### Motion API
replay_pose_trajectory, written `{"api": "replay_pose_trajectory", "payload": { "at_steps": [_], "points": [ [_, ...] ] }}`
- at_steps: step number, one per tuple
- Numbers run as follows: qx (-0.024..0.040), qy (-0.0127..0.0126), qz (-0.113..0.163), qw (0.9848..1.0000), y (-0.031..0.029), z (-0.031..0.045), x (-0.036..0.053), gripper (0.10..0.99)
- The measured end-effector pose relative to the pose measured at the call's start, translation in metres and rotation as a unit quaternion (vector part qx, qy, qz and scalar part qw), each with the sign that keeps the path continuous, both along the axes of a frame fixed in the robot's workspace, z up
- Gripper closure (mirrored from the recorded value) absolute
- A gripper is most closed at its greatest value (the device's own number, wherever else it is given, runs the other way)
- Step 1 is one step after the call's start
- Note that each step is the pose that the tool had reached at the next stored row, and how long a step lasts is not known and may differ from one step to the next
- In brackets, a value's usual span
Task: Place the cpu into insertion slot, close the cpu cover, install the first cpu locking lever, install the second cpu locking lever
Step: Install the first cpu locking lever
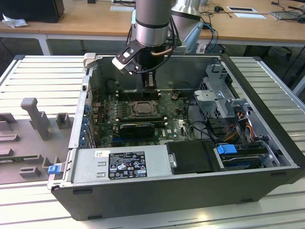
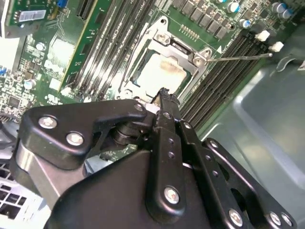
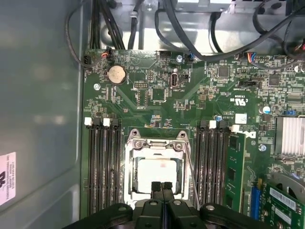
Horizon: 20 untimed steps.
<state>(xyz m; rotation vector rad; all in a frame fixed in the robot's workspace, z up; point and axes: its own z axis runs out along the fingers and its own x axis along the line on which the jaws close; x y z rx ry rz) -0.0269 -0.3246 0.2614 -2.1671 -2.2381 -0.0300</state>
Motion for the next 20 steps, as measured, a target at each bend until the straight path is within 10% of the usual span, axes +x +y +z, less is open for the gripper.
{"api": "replay_pose_trajectory", "payload": {
  "at_steps": [6,20],
  "points": [
    [-0.0001,-0.0014,0.051,0.9987,0.0,-0.0001,-0.0001,0.98],
    [0.0001,-0.0014,0.17,0.9855,0.0,-0.0002,-0.0003,0.98]
  ]
}}
